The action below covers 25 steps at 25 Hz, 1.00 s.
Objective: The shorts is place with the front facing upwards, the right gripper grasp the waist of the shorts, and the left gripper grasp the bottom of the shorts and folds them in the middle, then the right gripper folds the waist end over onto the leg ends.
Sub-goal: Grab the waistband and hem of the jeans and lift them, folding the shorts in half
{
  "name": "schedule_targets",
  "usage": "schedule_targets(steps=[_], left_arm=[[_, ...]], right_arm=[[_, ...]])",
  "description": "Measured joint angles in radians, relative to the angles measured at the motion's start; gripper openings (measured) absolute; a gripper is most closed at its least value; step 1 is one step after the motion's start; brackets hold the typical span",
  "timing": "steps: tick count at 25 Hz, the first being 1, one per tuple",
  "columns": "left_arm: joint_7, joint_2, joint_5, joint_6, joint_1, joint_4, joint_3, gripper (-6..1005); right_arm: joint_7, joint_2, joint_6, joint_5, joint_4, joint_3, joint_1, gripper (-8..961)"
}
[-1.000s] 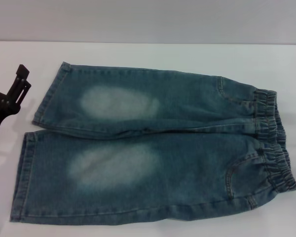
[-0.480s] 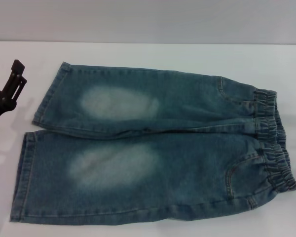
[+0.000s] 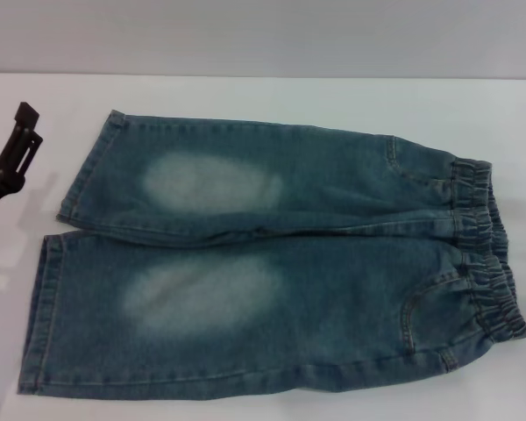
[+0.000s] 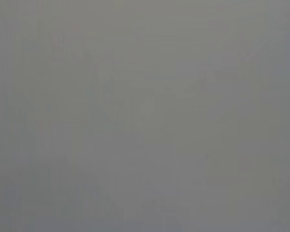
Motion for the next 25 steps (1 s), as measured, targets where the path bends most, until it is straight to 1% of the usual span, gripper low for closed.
schedule_targets(steps=[2,5,6,7,10,11,12,14,15,18,19,20,21,23,25], left_arm=[[-0.032,0.004,0.003,0.003,-0.004,0.004,-0.003,810],[-0.096,0.018,0.023,0.004,-0.033,-0.001,0.006,810],[-0.155,0.04,0.072,0.005,-0.067,-0.007,0.012,810],[-0.155,0.04,0.072,0.005,-0.067,-0.007,0.012,810],[-0.305,0.102,0.196,0.001,-0.141,-0.022,0.013,809],[-0.433,0.145,0.271,0.001,-0.192,-0.045,0.013,809],[-0.433,0.145,0.271,0.001,-0.192,-0.045,0.013,809],[-0.559,0.191,0.338,0.011,-0.233,-0.061,0.013,809],[-0.593,0.205,0.356,0.017,-0.244,-0.063,0.013,809],[-0.789,0.288,0.499,0.078,-0.297,-0.065,0.012,809],[-0.819,0.3,0.529,0.09,-0.306,-0.066,0.011,810],[-0.873,0.325,0.579,0.117,-0.323,-0.068,0.007,810],[-0.919,0.345,0.635,0.15,-0.338,-0.069,0.001,810],[-0.994,0.377,0.719,0.205,-0.359,-0.07,-0.014,810],[-1.066,0.401,0.785,0.241,-0.372,-0.07,-0.024,809]], right_arm=[[0.0,0.0,-0.001,0.0,0.0,0.0,0.004,650],[0.0,0.0,-0.003,0.0,0.0,-0.001,0.003,650],[-0.001,-0.001,-0.004,0.0,0.0,-0.001,-0.005,650],[-0.001,-0.001,-0.004,0.0,0.0,-0.001,-0.005,649],[-0.001,-0.002,-0.002,0.0,-0.001,0.0,-0.019,649],[-0.001,-0.004,0.002,-0.004,-0.006,-0.004,-0.031,649],[-0.001,-0.004,0.002,-0.004,-0.006,-0.004,-0.031,649],[-0.002,-0.006,0.01,-0.013,-0.013,-0.012,-0.04,649],[-0.002,-0.007,0.016,-0.017,-0.018,-0.014,-0.044,649],[-0.002,-0.007,0.026,-0.02,-0.031,-0.014,-0.054,649],[-0.002,-0.007,0.029,-0.02,-0.032,-0.014,-0.056,649],[-0.002,-0.007,0.033,-0.02,-0.037,-0.014,-0.059,649],[-0.002,-0.007,0.037,-0.02,-0.042,-0.014,-0.061,649],[-0.002,-0.007,0.048,-0.02,-0.056,-0.009,-0.065,649],[-0.002,-0.008,0.057,-0.019,-0.066,-0.005,-0.068,650]])
